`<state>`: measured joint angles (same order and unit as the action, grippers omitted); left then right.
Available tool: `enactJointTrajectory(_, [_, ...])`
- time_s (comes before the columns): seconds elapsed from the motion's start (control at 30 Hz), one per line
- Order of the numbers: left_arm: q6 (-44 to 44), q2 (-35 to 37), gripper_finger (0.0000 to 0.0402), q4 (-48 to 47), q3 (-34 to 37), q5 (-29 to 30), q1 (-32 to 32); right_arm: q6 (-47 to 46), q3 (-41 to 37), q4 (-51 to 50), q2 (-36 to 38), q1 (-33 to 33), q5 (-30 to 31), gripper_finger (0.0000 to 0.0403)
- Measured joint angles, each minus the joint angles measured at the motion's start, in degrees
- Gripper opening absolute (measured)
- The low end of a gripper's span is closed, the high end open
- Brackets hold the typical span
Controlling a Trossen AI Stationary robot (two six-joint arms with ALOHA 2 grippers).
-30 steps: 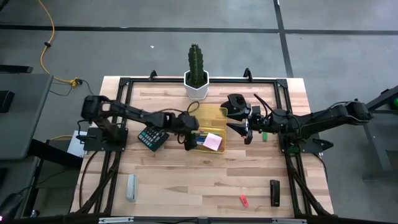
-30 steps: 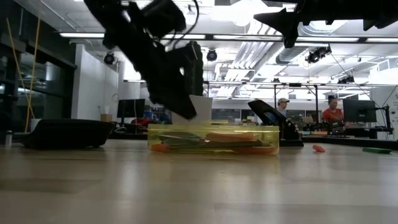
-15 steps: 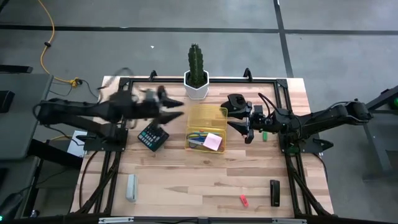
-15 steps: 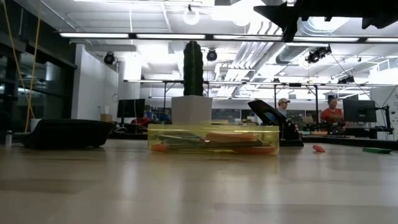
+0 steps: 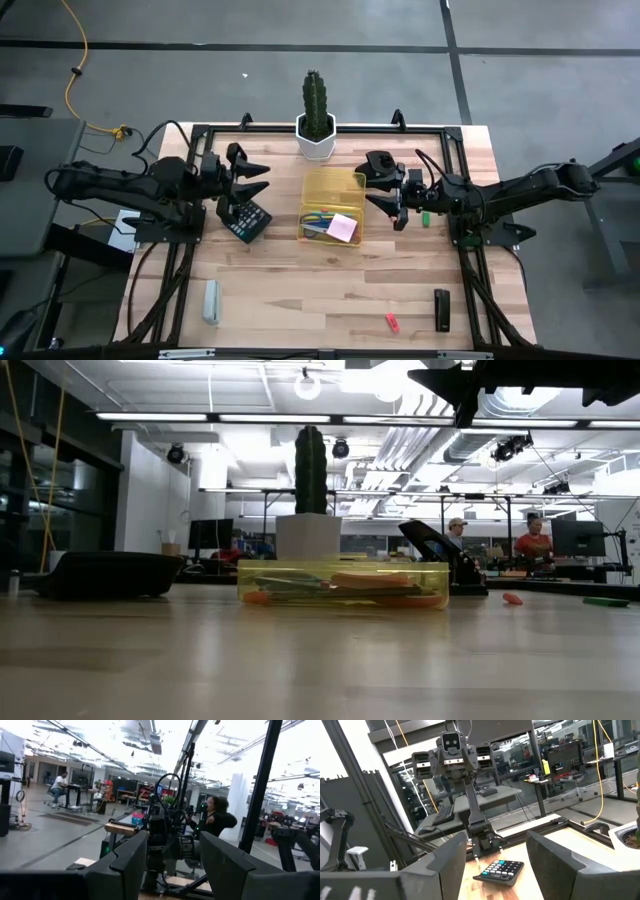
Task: Pack school essentials
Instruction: Put the orange pencil top eraser into the supply box
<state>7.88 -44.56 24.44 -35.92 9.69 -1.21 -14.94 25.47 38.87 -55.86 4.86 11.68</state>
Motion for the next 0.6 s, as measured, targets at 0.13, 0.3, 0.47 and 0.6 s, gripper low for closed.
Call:
enactJointTrajectory(0.13, [0.2,-0.2,0.017,-2.0,0.0,0.0,0.0,-0.21,0.0,-0.02,0.0,0.0,0.05,0.02])
enactJointTrajectory(0.3, [1.49,-0.17,0.017,-4.07,0.0,0.02,0.0,-13.04,1.18,-5.46,0.04,0.0,4.49,0.02])
enactJointTrajectory(0.47, [1.54,-0.22,0.017,-4.58,0.0,0.02,0.0,-24.33,11.39,-43.61,-1.31,0.04,6.01,0.02])
enactJointTrajectory(0.6, [1.55,-0.22,0.017,-5.35,0.0,0.04,0.0,-42.01,19.2,-73.76,-5.3,-0.08,8.49,0.02])
